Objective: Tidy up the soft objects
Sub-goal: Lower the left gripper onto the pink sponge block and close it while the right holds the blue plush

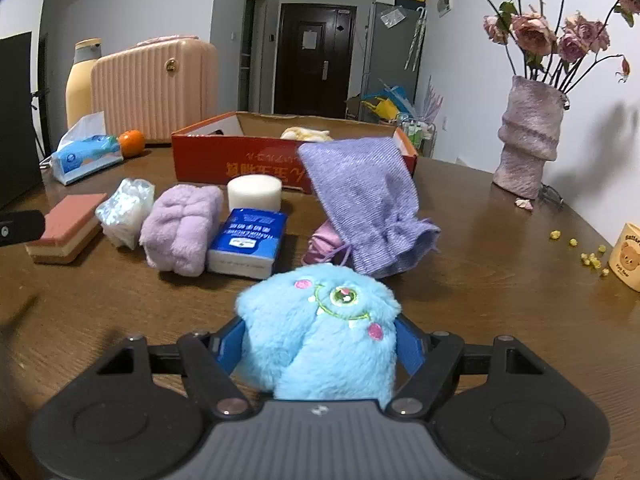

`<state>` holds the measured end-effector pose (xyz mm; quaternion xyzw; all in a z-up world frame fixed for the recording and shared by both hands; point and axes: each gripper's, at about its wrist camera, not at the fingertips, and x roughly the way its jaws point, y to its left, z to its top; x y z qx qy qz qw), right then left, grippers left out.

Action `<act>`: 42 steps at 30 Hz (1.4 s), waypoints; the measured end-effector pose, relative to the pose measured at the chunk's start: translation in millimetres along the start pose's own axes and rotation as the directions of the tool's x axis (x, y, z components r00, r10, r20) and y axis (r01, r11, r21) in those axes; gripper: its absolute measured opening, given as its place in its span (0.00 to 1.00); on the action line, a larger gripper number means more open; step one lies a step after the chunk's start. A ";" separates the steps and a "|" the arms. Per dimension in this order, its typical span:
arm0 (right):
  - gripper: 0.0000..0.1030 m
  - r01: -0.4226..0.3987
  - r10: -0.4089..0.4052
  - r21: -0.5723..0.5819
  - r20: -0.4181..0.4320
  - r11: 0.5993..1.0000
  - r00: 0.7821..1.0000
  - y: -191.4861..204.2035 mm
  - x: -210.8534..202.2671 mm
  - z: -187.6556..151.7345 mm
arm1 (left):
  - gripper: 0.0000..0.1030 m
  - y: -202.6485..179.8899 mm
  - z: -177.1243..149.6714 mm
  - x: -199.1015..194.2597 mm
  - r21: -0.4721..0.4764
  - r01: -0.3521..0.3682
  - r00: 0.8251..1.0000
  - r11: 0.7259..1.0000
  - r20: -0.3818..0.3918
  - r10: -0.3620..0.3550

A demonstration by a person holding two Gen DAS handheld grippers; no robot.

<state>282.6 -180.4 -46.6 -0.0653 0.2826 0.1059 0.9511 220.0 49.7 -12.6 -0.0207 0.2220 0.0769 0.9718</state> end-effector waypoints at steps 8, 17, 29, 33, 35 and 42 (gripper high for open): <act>0.72 0.042 -0.043 0.019 0.027 0.999 0.999 -16.2 -4.5 5.2 | 1.00 23.0 9.1 7.8 -0.013 -0.063 0.998 0.998 -0.005 0.062; 0.72 0.078 -0.080 0.030 0.047 0.996 0.996 -30.2 -2.5 13.2 | 1.00 51.2 24.2 25.0 -0.034 -0.128 0.991 0.991 -0.028 0.127; 0.72 0.114 -0.115 0.029 0.063 0.993 0.991 -48.0 8.8 28.2 | 1.00 72.1 43.4 59.7 -0.072 -0.185 0.980 0.980 -0.088 0.179; 0.72 0.132 -0.133 0.027 0.069 0.991 0.989 -56.9 13.6 33.9 | 1.00 73.9 45.6 73.1 -0.089 -0.189 0.977 0.978 -0.115 0.178; 0.72 0.139 -0.141 0.026 0.074 0.990 0.987 -61.6 16.4 36.8 | 1.00 74.8 46.0 79.7 -0.101 -0.179 0.978 0.979 -0.128 0.166; 0.72 0.143 -0.146 0.038 0.090 0.989 0.985 -75.9 31.0 44.1 | 1.00 71.7 44.5 101.5 -0.111 -0.175 0.973 0.978 -0.169 0.155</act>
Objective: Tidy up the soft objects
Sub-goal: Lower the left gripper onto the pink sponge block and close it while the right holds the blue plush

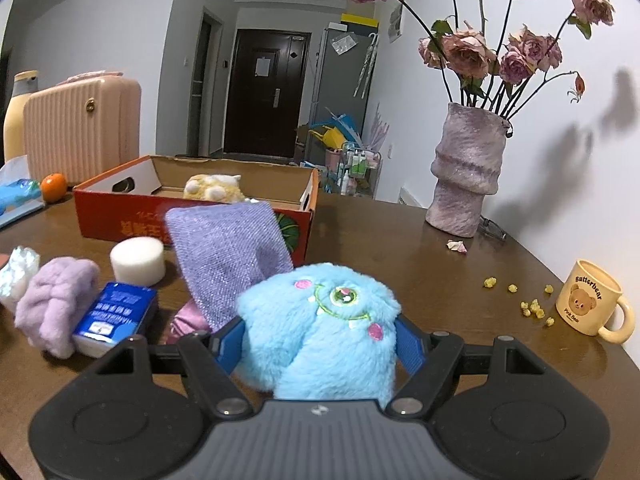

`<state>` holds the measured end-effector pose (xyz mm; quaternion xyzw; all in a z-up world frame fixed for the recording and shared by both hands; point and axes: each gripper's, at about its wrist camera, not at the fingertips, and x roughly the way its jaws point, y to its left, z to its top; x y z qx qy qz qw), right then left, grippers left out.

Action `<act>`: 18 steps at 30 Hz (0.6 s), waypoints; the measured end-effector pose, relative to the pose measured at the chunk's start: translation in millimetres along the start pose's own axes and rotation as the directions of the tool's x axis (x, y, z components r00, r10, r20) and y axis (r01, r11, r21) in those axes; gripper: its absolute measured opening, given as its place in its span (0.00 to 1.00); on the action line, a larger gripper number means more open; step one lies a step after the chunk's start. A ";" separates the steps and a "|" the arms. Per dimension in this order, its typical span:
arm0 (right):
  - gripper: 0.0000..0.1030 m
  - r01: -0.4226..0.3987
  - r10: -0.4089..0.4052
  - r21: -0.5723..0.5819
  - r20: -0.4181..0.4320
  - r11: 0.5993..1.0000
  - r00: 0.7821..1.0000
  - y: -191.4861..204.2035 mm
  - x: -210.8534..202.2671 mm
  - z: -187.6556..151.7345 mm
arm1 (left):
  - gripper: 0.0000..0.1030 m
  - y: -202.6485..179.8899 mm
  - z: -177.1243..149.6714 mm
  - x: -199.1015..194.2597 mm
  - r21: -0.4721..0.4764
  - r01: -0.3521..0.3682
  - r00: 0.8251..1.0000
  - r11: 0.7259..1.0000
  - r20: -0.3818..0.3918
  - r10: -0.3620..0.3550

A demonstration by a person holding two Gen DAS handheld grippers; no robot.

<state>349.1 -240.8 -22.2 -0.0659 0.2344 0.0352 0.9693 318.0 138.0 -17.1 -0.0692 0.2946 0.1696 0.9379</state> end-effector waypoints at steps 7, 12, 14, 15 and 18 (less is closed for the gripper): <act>0.72 -0.020 0.021 0.059 -0.013 0.998 1.000 -11.2 12.5 -5.4 | 1.00 -7.6 -4.1 13.5 0.010 0.017 0.999 1.000 -0.029 -0.017; 0.72 -0.027 0.027 0.077 0.003 0.997 1.000 -13.2 8.4 -6.9 | 1.00 -16.1 -10.4 18.1 0.050 0.015 0.999 0.999 -0.048 -0.013; 0.72 -0.029 0.028 0.080 0.007 0.996 1.000 -13.5 7.5 -7.0 | 1.00 -19.3 -12.5 16.6 0.065 0.014 0.999 0.998 -0.040 -0.012; 0.72 -0.030 0.029 0.082 0.008 0.996 1.000 -14.1 7.2 -7.0 | 1.00 -21.0 -13.7 15.6 0.073 0.014 0.999 0.997 -0.036 -0.011; 0.72 -0.031 0.030 0.089 0.013 0.996 0.999 -15.1 6.1 -7.3 | 1.00 -25.1 -16.8 12.2 0.089 0.019 0.999 0.996 -0.028 -0.017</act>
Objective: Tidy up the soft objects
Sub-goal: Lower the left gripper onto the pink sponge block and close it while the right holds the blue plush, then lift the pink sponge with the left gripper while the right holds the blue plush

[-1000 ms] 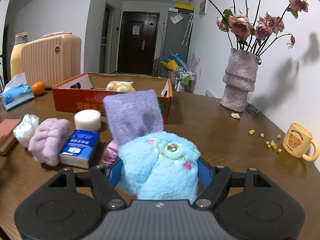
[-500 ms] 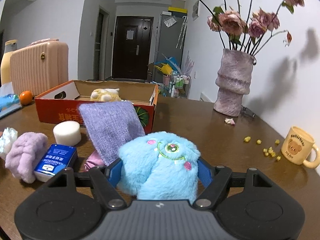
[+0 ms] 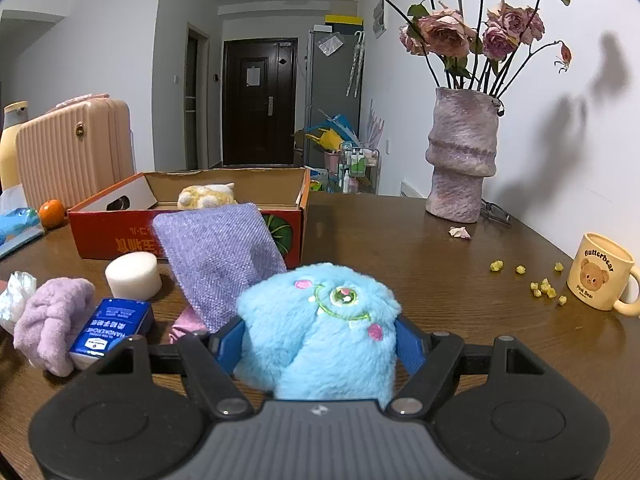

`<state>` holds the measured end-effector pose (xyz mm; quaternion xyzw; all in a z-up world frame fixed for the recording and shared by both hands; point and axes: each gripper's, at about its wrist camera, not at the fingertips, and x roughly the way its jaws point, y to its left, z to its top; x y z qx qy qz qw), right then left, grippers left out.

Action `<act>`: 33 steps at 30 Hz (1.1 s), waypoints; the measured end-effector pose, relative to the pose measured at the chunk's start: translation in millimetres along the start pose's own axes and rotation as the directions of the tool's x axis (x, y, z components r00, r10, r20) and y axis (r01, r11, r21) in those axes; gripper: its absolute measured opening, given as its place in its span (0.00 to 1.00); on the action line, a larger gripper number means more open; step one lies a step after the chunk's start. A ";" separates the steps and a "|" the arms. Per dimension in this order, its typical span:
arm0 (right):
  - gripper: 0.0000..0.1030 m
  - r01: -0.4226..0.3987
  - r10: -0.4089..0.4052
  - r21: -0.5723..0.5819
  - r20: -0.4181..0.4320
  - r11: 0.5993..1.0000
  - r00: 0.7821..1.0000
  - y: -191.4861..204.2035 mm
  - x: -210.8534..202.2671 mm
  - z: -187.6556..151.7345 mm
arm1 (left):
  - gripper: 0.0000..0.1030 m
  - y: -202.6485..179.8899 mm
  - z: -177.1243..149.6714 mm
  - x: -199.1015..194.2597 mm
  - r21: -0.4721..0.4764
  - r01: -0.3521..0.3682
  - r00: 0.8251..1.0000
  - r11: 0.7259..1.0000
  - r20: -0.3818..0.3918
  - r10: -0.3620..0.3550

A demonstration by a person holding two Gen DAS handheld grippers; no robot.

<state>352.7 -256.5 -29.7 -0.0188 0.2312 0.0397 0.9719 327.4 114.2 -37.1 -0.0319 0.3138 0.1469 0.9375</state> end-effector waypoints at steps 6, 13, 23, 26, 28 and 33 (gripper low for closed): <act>0.72 0.002 -0.002 0.004 0.004 1.000 1.000 0.1 -1.4 -1.1 | 1.00 -11.8 -4.5 -4.1 0.045 -0.004 1.000 0.999 0.015 0.003; 0.73 0.002 -0.002 0.003 0.002 1.000 1.000 0.3 -1.5 -1.5 | 1.00 -13.0 -6.2 7.8 0.061 -0.027 0.999 0.998 -0.039 0.029; 0.73 0.002 -0.002 0.002 0.004 1.000 1.000 0.4 -2.0 -1.8 | 0.68 -10.3 -7.8 9.5 0.057 0.010 0.999 0.998 -0.054 -0.007; 0.73 0.003 -0.003 0.000 0.008 1.000 1.000 1.0 -3.0 -2.5 | 0.69 -10.2 -6.5 4.0 0.055 -0.001 1.000 0.998 -0.025 0.002; 0.73 0.001 -0.001 0.001 0.013 1.000 1.000 1.1 -3.9 -2.7 | 0.68 -8.9 -5.6 0.3 0.049 -0.007 1.000 0.999 -0.009 0.007; 0.73 -0.006 0.005 0.007 0.036 1.000 0.999 1.4 -8.8 -2.9 | 0.69 -7.5 -3.7 -9.5 0.038 -0.023 0.999 0.999 0.033 0.022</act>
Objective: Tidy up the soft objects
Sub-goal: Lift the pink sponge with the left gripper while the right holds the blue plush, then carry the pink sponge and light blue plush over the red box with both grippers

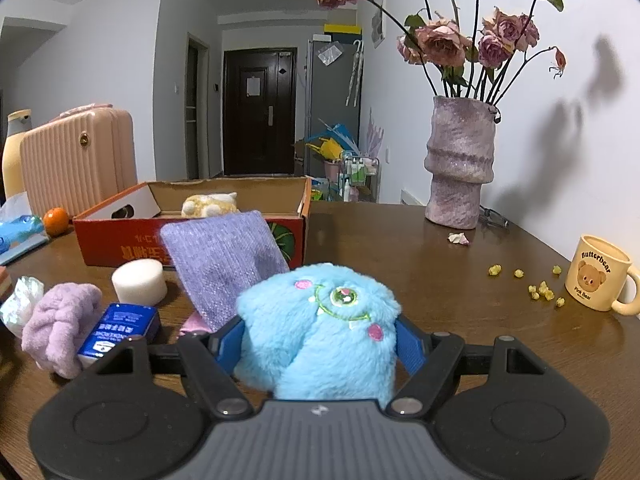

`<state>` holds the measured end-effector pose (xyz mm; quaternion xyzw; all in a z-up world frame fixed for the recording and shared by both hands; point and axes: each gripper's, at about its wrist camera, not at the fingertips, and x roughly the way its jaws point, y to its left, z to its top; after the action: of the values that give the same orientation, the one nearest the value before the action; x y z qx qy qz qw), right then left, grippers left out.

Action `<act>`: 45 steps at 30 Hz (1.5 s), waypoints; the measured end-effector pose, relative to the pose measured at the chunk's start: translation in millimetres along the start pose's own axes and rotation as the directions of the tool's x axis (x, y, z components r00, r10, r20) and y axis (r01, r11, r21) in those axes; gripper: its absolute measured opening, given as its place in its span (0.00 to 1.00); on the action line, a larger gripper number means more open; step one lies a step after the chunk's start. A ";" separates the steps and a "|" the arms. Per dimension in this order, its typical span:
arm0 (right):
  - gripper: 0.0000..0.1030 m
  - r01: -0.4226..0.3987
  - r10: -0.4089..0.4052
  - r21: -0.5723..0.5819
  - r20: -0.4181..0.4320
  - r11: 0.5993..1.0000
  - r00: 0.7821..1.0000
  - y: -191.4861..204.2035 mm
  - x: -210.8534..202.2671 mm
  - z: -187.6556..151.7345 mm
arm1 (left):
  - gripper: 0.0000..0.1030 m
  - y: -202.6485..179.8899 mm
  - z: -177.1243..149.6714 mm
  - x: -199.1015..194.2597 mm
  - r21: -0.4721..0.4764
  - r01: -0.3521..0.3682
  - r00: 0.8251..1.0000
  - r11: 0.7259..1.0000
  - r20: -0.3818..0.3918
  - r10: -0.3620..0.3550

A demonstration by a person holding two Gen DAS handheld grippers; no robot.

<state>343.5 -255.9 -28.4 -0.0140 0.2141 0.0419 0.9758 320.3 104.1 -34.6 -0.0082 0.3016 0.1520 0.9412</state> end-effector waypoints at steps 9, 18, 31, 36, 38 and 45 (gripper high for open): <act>0.73 -0.016 0.016 0.011 0.053 1.000 0.998 0.2 -12.0 2.6 | 0.69 5.6 3.6 -22.8 -0.037 0.003 0.996 0.999 0.086 0.001; 0.73 -0.033 0.033 -0.002 0.100 0.999 0.994 6.5 -24.2 11.6 | 0.69 -4.3 11.7 -46.9 -0.022 0.038 0.986 0.999 0.163 -0.034; 0.73 -0.060 0.065 -0.040 0.147 0.997 0.987 25.8 -26.8 35.0 | 0.69 -20.6 32.9 -62.9 0.007 0.095 0.968 0.995 0.233 -0.094; 0.73 -0.074 0.081 -0.051 0.165 0.996 0.983 33.6 -24.5 45.1 | 0.69 -27.4 40.4 -65.2 0.016 0.115 0.962 0.993 0.248 -0.115; 0.73 -0.078 0.087 -0.055 0.172 0.995 0.981 37.1 -23.5 49.1 | 0.69 -30.4 44.3 -66.2 0.020 0.125 0.958 0.992 0.257 -0.126; 0.73 -0.094 0.105 -0.066 0.199 0.993 0.974 47.4 -20.0 64.9 | 0.69 -41.2 57.3 -68.6 0.028 0.152 0.945 0.988 0.287 -0.154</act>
<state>348.4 -207.3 38.5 -0.0263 0.1131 0.0980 0.9884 311.7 51.6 48.2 -0.0067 0.1599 0.0773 0.9841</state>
